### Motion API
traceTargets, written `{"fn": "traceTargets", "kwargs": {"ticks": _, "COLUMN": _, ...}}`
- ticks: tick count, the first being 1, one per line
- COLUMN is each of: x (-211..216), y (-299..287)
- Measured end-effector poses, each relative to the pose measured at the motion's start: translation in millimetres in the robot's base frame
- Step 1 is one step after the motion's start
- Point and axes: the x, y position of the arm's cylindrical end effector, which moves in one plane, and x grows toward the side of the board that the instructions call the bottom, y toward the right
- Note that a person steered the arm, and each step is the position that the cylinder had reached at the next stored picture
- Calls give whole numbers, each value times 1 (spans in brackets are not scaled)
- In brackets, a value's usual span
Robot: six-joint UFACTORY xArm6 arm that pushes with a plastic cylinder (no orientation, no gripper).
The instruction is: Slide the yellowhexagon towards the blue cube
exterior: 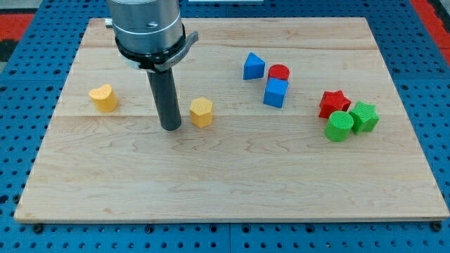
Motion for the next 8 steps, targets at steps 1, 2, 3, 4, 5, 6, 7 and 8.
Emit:
{"fn": "traceTargets", "kwargs": {"ticks": 1, "x": -17, "y": 30}}
{"fn": "traceTargets", "kwargs": {"ticks": 2, "x": -23, "y": 60}}
{"fn": "traceTargets", "kwargs": {"ticks": 3, "x": -10, "y": 53}}
{"fn": "traceTargets", "kwargs": {"ticks": 4, "x": -7, "y": 60}}
{"fn": "traceTargets", "kwargs": {"ticks": 5, "x": -25, "y": 81}}
{"fn": "traceTargets", "kwargs": {"ticks": 6, "x": -34, "y": 90}}
{"fn": "traceTargets", "kwargs": {"ticks": 7, "x": -33, "y": 77}}
{"fn": "traceTargets", "kwargs": {"ticks": 8, "x": -19, "y": 11}}
